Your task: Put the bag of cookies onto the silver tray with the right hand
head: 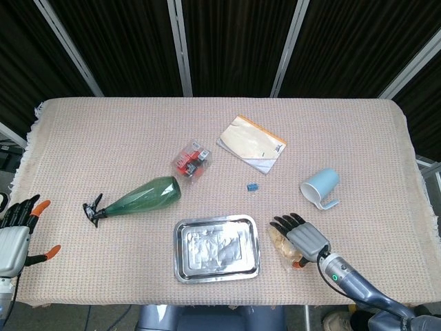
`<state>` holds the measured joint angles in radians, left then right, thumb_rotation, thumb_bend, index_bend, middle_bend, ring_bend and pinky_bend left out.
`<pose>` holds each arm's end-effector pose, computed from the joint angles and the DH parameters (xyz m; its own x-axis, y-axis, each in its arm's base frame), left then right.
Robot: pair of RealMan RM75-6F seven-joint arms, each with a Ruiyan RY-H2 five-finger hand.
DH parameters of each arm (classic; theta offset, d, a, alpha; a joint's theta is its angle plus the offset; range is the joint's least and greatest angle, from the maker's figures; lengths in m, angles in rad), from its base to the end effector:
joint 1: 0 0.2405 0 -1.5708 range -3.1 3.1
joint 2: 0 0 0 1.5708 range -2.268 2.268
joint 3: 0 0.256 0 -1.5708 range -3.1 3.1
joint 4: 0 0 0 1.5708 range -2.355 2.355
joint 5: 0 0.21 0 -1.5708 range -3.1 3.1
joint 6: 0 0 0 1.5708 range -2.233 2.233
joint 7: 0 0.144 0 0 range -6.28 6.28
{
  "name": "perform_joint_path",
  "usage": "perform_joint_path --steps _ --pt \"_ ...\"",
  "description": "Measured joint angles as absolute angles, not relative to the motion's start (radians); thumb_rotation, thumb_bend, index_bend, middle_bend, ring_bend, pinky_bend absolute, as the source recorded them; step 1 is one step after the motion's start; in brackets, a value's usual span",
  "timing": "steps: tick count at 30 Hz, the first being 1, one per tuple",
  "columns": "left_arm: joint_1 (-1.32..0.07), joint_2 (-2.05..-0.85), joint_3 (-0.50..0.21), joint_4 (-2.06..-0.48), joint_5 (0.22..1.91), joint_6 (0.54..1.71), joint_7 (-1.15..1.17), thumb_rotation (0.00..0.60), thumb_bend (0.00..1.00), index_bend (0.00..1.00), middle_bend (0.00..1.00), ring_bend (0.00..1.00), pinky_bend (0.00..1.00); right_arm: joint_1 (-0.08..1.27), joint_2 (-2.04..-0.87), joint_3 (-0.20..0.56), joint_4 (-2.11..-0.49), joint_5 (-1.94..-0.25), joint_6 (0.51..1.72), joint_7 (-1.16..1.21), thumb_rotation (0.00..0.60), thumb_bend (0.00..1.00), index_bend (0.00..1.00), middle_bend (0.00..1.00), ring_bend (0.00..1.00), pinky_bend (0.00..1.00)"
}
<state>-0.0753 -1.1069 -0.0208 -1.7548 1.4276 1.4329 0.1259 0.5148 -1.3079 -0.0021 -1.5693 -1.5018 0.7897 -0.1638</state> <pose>-0.2988 0.1689 0.1425 0.3824 0.1039 0.9181 0.9196 0.0542 -0.3892 -0.2421 -0.2534 0.0081 0.6029 -0.4697 0.6449 -0.7842 -0.4974 0.3710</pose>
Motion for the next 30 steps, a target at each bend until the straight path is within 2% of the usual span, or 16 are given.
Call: perform_joint_path --steps 3,7,9,23,30 --pt "-0.074 -1.107 -0.02 -1.753 1.426 1.432 0.125 0.568 0.15 0.12 0.0 0.0 0.0 0.528 -1.315 0.002 -1.563 -1.483 0.777 -0.172 0.6 0.12 0.21 0.13 0.02 0.16" --pt "-0.074 -1.107 -0.019 -1.752 1.425 1.431 0.123 0.567 0.15 0.12 0.0 0.0 0.0 0.543 -1.319 0.005 -1.559 -1.469 0.761 -0.17 0.6 0.18 0.35 0.25 0.14 0.32" --pt "-0.073 -1.106 -0.019 -1.752 1.425 1.432 0.121 0.569 0.15 0.12 0.0 0.0 0.0 0.55 -1.318 0.007 -1.559 -1.468 0.761 -0.172 0.6 0.19 0.39 0.29 0.19 0.37" --pt "-0.074 -1.107 -0.019 -1.749 1.427 1.431 0.118 0.57 0.15 0.12 0.0 0.0 0.0 0.594 -1.256 0.053 -1.727 -1.534 0.832 -0.076 0.6 0.19 0.4 0.3 0.24 0.38" --pt "-0.075 -1.107 -0.02 -1.742 1.419 1.426 0.114 0.567 0.15 0.12 0.0 0.0 0.0 0.667 -1.278 0.091 -1.781 -1.548 0.798 0.041 0.6 0.19 0.37 0.28 0.22 0.39"
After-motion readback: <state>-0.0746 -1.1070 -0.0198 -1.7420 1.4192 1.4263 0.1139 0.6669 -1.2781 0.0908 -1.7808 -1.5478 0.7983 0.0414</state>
